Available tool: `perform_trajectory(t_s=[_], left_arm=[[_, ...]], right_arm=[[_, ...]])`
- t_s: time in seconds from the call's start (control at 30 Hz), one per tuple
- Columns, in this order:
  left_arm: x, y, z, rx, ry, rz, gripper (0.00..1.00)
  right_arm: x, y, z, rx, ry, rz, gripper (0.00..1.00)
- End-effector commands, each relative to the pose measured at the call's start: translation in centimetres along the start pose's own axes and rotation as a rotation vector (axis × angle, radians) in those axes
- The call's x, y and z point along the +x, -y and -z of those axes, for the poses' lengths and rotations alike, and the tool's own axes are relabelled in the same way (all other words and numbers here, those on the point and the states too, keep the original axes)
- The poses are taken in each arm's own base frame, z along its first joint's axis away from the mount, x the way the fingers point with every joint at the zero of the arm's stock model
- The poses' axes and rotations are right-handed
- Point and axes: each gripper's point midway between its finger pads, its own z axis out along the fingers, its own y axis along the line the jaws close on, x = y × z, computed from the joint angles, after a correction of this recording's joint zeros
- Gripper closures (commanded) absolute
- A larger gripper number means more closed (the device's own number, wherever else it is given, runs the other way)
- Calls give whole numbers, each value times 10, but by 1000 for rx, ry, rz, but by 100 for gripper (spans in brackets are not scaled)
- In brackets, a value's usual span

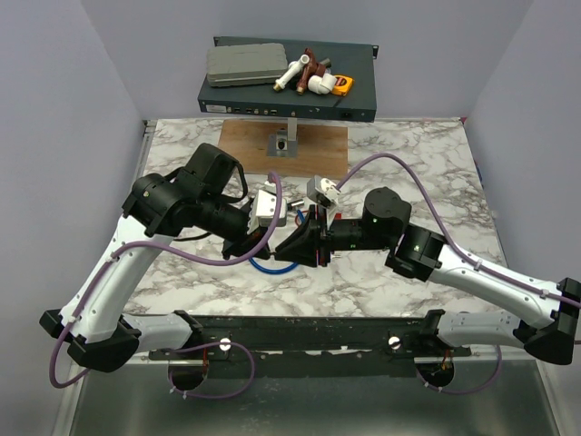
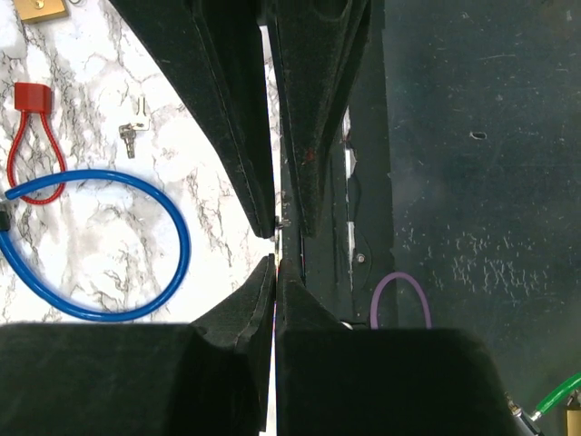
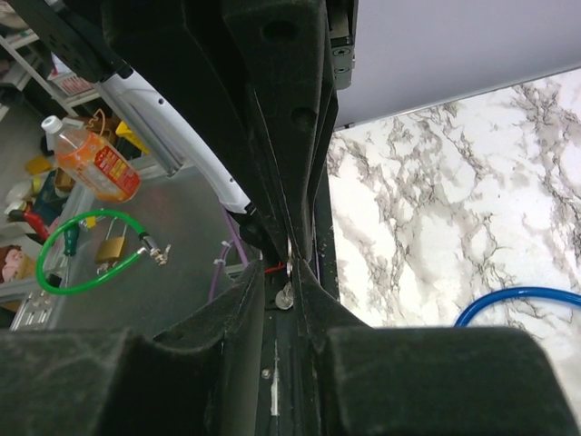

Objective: Unlock with the key
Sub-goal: Pick up the key from the center of the board.

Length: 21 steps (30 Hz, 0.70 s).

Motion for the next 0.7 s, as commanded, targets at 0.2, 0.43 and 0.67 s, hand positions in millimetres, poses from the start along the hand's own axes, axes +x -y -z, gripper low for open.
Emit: perform_trajectory(t_s=[0.2, 0.43, 0.67], left_arm=[[-10, 5, 6, -4, 24, -17, 100], [-10, 6, 6, 1, 23, -14, 100], [-9, 5, 6, -2, 23, -12, 100]], right_arm=[[2, -8, -3, -56, 44, -5, 90], [5, -6, -5, -55, 56, -9, 99], [5, -1, 1, -8, 73, -13, 99]])
